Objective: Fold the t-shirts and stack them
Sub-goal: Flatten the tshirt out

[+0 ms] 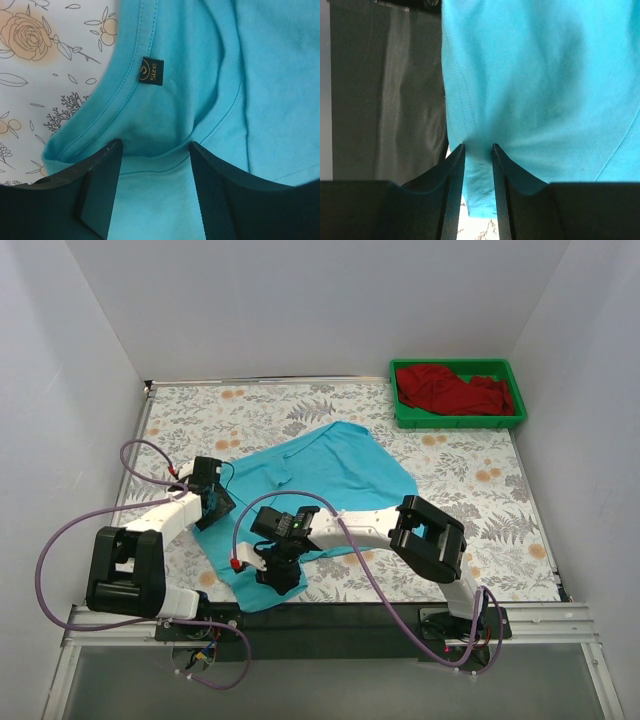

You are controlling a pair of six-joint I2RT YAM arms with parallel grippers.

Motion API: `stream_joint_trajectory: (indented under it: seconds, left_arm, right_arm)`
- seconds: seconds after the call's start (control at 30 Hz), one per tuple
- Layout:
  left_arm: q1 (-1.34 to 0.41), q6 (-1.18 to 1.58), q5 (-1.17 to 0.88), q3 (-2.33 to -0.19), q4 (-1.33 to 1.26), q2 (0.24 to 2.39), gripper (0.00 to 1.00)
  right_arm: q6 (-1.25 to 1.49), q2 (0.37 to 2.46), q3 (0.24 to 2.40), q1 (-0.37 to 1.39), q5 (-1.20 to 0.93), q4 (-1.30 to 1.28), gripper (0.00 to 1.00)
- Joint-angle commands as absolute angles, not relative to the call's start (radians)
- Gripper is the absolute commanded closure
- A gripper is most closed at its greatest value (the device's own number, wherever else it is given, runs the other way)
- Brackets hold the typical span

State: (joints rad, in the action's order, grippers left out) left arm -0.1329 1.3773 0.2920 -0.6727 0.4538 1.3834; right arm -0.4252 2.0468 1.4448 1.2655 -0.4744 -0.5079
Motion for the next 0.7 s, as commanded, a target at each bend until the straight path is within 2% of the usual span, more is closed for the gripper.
stream_joint_trajectory:
  seconds: [0.0, 0.17, 0.3, 0.47, 0.57, 0.67]
  left_arm:
    - [-0.132, 1.401, 0.301, -0.704, 0.462, 1.408, 0.48]
    - [-0.129, 1.388, 0.322, -0.709, 0.459, 1.407, 0.48]
    - [-0.129, 1.361, 0.325, -0.735, 0.466, 1.359, 0.43]
    - [-0.144, 1.341, 0.295, -0.804, 0.514, 1.278, 0.30]
    - [-0.185, 1.315, 0.273, -0.833, 0.531, 1.249, 0.27]
    - [-0.276, 1.267, 0.285, -0.859, 0.519, 1.262, 0.27]
  right_arm:
    - [-0.475, 2.005, 1.394, 1.272, -0.480, -0.609, 0.69]
    - [-0.497, 1.974, 1.359, 1.272, -0.517, -0.655, 0.68]
    - [-0.470, 1.916, 1.374, 1.258, -0.474, -0.660, 0.65]
    - [-0.387, 1.803, 1.401, 1.154, -0.388, -0.655, 0.51]
    - [-0.316, 1.721, 1.359, 1.036, -0.338, -0.628, 0.43]
    - [-0.227, 1.625, 1.261, 0.908, -0.258, -0.571, 0.40]
